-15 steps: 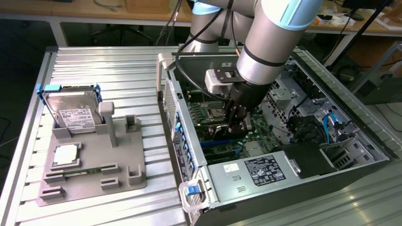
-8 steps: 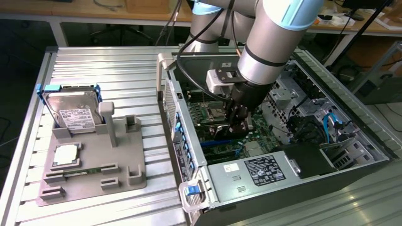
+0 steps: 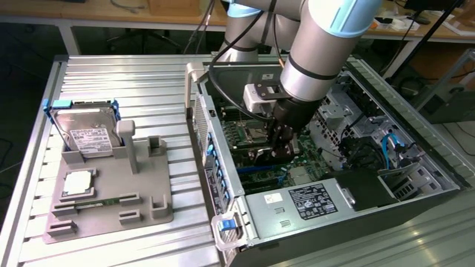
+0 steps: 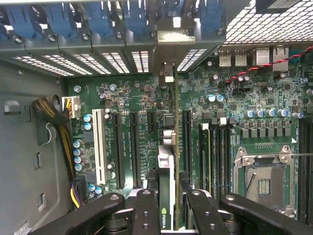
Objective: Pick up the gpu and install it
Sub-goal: 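Insert the gpu into the slot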
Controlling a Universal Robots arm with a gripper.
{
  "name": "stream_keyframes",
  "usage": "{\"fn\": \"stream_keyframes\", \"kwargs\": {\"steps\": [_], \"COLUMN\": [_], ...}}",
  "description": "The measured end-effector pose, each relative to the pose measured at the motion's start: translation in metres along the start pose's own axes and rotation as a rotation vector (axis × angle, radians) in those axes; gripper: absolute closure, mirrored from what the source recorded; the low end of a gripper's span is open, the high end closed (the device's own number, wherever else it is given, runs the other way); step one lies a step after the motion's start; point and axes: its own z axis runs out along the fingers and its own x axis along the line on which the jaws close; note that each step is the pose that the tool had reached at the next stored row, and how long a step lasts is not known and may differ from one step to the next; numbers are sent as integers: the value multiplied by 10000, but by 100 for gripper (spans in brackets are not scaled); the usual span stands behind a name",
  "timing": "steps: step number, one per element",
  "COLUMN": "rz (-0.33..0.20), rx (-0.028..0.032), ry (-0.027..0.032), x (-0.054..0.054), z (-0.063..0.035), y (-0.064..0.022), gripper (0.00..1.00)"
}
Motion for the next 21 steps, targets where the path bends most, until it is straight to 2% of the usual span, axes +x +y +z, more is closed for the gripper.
{"fn": "stream_keyframes", "kwargs": {"steps": [21], "rz": [0], "rx": [1], "ry": [0], "x": [-12], "z": [81], "y": [63], "gripper": [73]}}
